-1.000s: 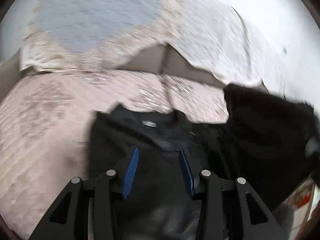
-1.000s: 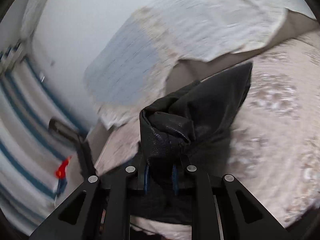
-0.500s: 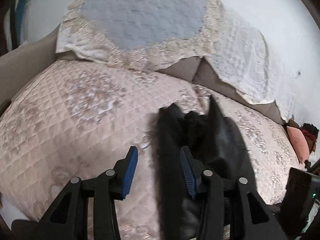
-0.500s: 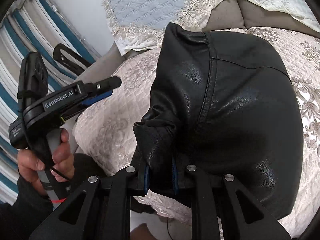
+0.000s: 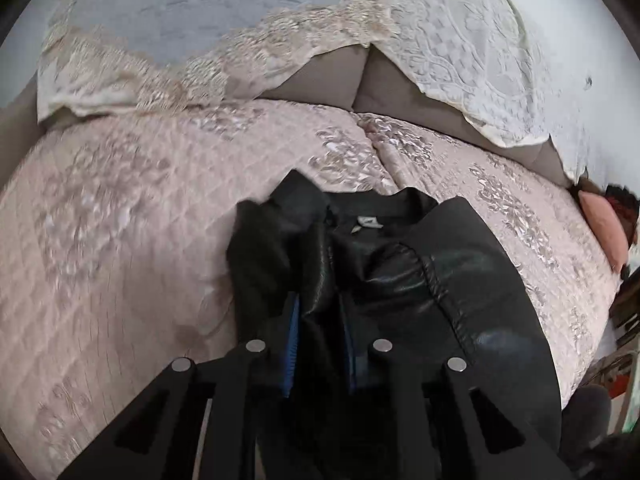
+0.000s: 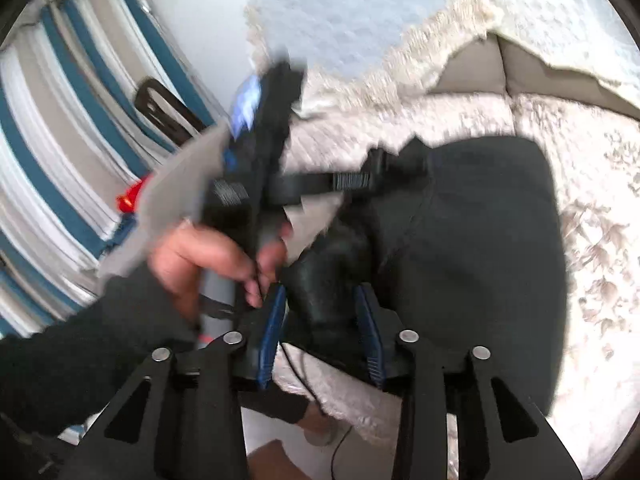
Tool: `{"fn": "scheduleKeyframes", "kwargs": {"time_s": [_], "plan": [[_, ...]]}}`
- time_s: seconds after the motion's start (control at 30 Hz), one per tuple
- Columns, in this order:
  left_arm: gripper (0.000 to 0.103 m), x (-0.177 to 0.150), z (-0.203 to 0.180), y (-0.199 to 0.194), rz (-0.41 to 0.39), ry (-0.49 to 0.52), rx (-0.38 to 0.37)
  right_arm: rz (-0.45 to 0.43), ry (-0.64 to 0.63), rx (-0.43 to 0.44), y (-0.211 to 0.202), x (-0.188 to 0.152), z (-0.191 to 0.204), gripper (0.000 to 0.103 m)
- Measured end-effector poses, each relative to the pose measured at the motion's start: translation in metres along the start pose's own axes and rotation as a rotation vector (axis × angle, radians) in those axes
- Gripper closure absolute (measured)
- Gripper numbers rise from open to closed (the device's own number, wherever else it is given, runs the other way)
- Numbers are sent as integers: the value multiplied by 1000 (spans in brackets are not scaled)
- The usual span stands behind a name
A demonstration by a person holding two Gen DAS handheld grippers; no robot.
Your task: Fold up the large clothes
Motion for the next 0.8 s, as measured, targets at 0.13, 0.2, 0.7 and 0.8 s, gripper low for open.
{"fn": "scheduleKeyframes", "kwargs": {"time_s": [0.13, 0.2, 0.7, 0.8], "plan": [[84, -7, 4, -5, -20, -7, -17, -102, 12, -82, -24, 9, -19, 63], [84, -4, 4, -8, -22, -5, -13, -73, 19, -127, -12, 5, -32, 63], [56, -47, -30, -89, -51, 14, -88, -40, 5, -175, 4, -11, -47, 63], [94, -65, -18, -74, 3, -27, -43, -65, 10, -212, -13, -12, -51, 63]]}}
Point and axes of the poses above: each gripper's, at about its wrist camera, not at the fingertips, and y roughly the way its jaws point, z to its left, x to its top, the point moved 3 cm from there along y, roughly the way its jaws point, and after that the axes turned 9 degrees about -z, right-handed, at the moved point
